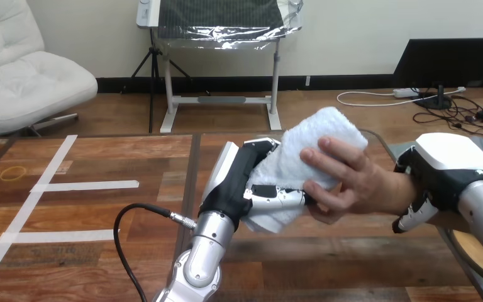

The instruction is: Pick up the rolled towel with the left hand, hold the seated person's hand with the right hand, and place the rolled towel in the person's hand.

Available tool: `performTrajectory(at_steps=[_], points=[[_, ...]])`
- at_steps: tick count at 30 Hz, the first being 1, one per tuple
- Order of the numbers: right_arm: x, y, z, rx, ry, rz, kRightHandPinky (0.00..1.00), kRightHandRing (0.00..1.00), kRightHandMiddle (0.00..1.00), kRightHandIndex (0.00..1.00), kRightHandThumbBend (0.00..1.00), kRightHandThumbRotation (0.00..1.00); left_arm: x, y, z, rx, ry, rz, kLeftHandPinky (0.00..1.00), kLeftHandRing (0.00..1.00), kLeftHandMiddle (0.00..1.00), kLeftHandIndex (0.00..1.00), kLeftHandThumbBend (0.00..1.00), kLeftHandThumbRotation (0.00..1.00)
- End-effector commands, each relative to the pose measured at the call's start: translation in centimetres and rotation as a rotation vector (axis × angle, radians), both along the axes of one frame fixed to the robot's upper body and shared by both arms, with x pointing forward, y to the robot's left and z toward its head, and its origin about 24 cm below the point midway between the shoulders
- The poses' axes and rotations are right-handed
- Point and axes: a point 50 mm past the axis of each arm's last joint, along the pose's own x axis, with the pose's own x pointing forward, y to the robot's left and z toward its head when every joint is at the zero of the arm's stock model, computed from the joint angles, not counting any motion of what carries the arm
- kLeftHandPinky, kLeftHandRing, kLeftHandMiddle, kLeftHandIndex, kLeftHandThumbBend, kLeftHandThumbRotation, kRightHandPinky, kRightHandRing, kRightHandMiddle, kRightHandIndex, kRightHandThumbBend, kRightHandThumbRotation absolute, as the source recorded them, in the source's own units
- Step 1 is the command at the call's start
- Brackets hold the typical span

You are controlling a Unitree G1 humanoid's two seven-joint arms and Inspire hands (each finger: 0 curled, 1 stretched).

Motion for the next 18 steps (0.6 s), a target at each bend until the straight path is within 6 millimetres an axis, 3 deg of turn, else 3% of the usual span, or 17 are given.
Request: performTrajectory(at_steps=[1,12,18], points=[[0.46,0.43,1.48,-0.017,-0.051,0.04,0.57,0.69,0.77,0.78,0.82,0.02,0.26,-2.38,1.74,0.117,-0.081,-0.181,0.42,0.5,0.57,0.61,0.6,0.17],[0.28,0.36,1.42,0.003,-0.034,0.051,0.71,0.83,0.88,0.86,0.81,0.03,0.4,-2.16,2.0,0.18,-0.063,-0.22,0.64,0.72,0.77,0.8,0.7,0.32],[0.19,0.4,1.41,0.008,-0.031,0.049,0.77,0.87,0.91,0.89,0.81,0.03,0.5,-1.96,2.27,0.194,-0.052,-0.244,0.69,0.78,0.81,0.84,0.72,0.34]])
